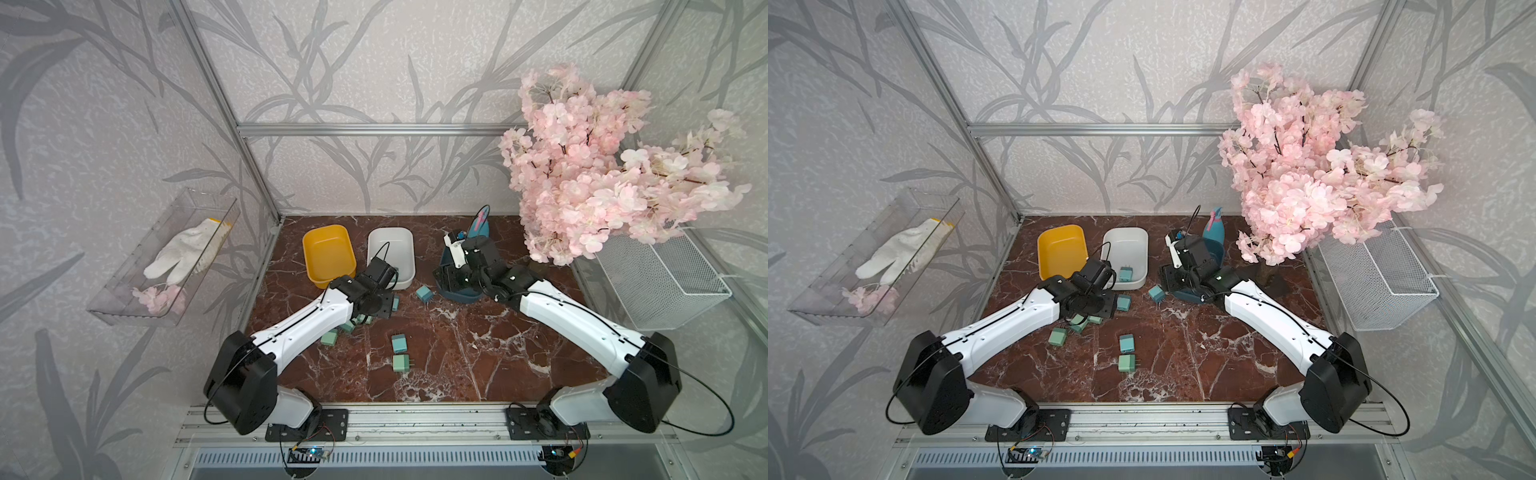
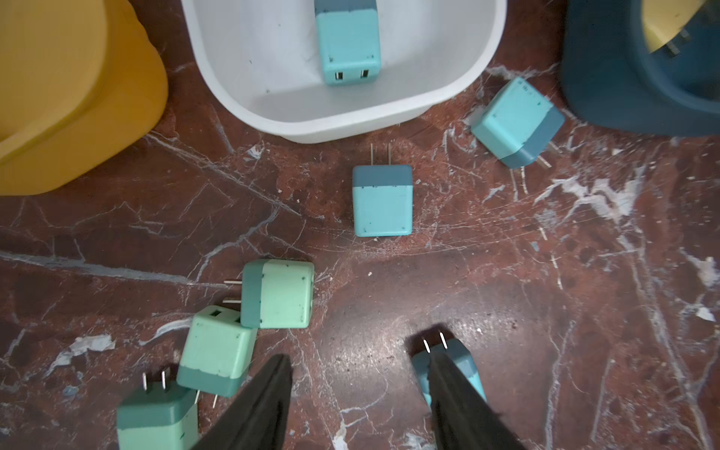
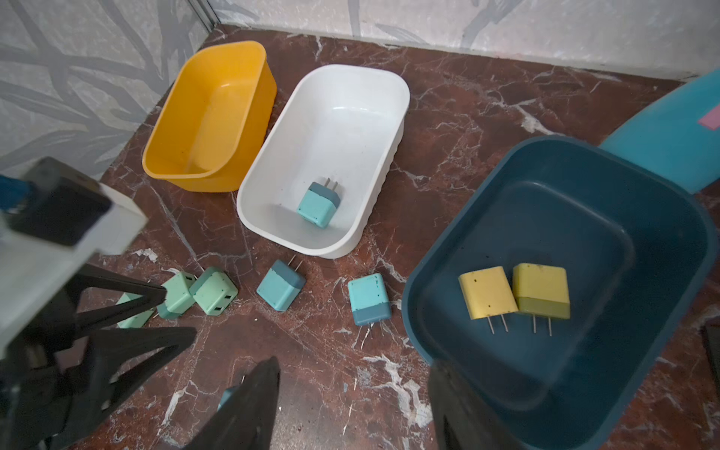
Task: Place the plugs by color into the storage box
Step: Pick up the plug from the center of the board.
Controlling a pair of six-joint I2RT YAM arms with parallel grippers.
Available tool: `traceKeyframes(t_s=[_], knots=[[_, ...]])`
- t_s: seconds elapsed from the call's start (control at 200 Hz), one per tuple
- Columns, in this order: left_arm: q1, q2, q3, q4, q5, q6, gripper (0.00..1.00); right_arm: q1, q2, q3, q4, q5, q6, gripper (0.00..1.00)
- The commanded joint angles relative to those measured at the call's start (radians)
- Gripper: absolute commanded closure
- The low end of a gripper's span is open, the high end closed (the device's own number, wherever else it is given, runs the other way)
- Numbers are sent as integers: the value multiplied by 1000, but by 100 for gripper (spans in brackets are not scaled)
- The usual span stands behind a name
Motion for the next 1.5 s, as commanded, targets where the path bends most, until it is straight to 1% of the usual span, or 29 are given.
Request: traceKeyframes(t_s=[0.0,0.125,0.275,0.425,0.52,0.645,0.88,1.19,1.275,1.494], knots=[[0,47,29,83,-18,24,38,3,-16,-30,50,2,13,34],[0,130,66,99,-33,38,38,2,-20,-45,61,2,14,34],[1,201,96,138,-5,26,38,2,-19,-61,81,11,5,33],[0,279,138,113,-27,27,38,2,0,-62,83,10,-2,33],[1,306,141,114,-51,25,39,2,9,-71,93,5,-6,33],[0,326,135,148,-17,22,38,1,25,-88,114,2,-4,32],[-1,384,154,148,-23,29,39,0,46,-95,130,-15,-3,32],[-1,416,168,144,-22,32,47,-5,61,-94,134,-21,-13,32],[0,413,169,137,-19,32,53,-5,68,-87,126,-26,-13,32],[-4,378,153,96,-42,22,61,-5,53,-93,128,-32,-1,32]])
